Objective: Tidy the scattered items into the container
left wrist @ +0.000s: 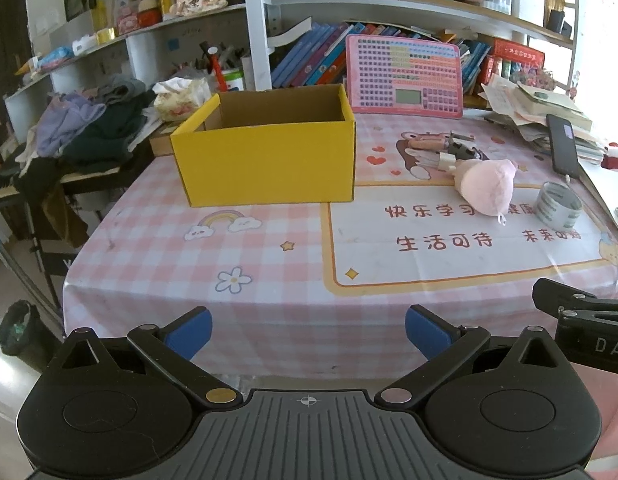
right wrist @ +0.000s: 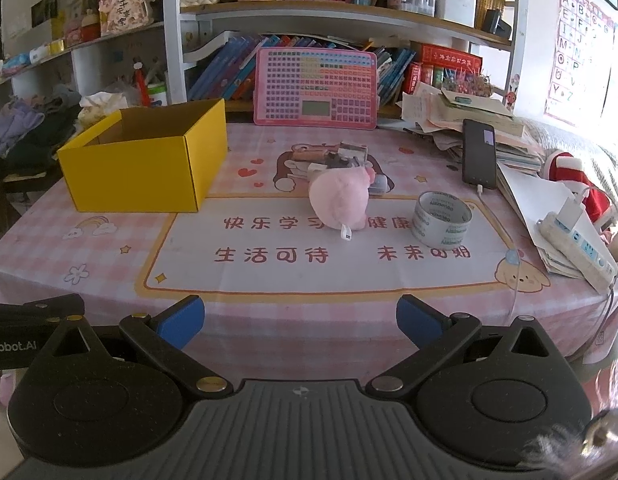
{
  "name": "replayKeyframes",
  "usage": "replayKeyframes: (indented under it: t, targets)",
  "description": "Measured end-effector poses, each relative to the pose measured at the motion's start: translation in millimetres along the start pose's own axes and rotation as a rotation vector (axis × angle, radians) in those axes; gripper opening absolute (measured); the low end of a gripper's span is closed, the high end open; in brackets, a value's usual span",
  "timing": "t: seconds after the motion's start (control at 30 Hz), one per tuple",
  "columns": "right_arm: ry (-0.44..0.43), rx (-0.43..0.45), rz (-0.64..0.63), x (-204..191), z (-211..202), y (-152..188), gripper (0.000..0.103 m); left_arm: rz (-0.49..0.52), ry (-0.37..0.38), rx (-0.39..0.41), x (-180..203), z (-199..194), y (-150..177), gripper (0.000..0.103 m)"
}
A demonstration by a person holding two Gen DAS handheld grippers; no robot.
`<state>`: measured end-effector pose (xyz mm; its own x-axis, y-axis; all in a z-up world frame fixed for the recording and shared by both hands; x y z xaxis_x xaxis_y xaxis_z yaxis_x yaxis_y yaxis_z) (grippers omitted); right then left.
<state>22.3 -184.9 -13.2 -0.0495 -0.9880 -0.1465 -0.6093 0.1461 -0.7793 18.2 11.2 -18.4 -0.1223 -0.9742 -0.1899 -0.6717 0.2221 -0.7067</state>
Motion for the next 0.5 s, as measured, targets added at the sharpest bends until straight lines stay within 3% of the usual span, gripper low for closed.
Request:
replayKeyframes:
  t: [0.5]
  targets:
    - [0.007,0.011,0.005,-0.4,-5.9,-0.1,0.103,-0.008,-0.004,0.012,-0.1,-3.7,-1.4,0.103]
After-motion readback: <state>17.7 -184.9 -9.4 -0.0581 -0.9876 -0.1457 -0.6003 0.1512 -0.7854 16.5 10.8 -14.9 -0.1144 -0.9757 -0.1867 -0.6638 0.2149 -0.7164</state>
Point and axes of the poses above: each gripper's, at about its wrist camera, not at the fingertips, and z roughly the way its jaws point, x to its right, y to its underside, the point moved 2 cm from there along z, roughly the way its jaws point, and after that the axes turned 11 degrees about z, right-handed, at the moved point
